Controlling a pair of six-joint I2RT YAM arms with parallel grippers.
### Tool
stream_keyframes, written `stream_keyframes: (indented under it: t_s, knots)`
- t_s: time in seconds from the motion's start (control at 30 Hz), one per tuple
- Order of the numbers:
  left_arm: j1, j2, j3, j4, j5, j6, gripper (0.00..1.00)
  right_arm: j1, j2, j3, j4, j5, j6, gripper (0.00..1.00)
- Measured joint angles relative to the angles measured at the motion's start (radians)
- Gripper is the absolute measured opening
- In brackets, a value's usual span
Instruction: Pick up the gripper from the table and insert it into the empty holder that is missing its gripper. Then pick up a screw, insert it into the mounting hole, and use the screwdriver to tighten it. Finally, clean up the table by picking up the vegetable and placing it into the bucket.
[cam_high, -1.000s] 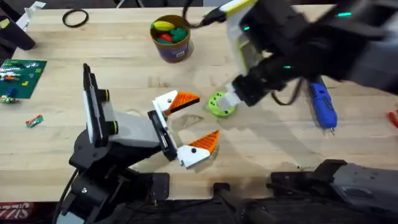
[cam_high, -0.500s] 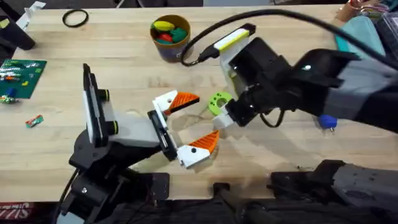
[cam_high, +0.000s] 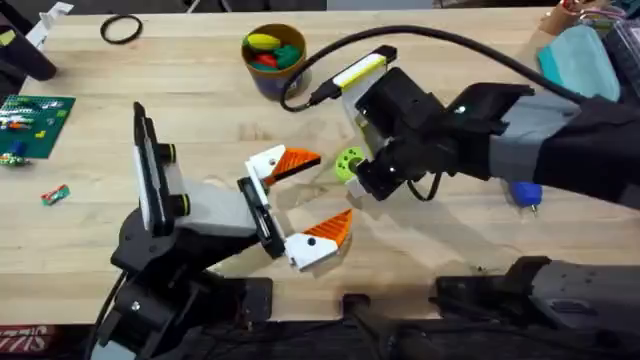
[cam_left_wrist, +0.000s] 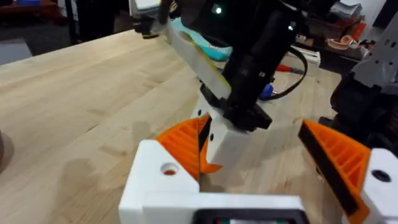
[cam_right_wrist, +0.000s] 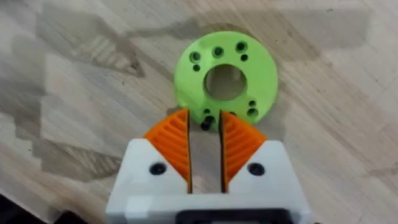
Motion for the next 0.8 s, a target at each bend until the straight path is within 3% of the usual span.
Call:
stream_keyframes:
  t_s: [0.43,0.8]
  knots:
    - [0.000,0.000,0.000,0.000,0.000,0.000,0.977,0.000,0.000,0.000,-0.013,0.006,0.001,0.014]
    - [0.000,0.000,0.000,0.000,0.000,0.000,0.977,0.000,0.000,0.005,-0.019,0.044,0.002,0.003]
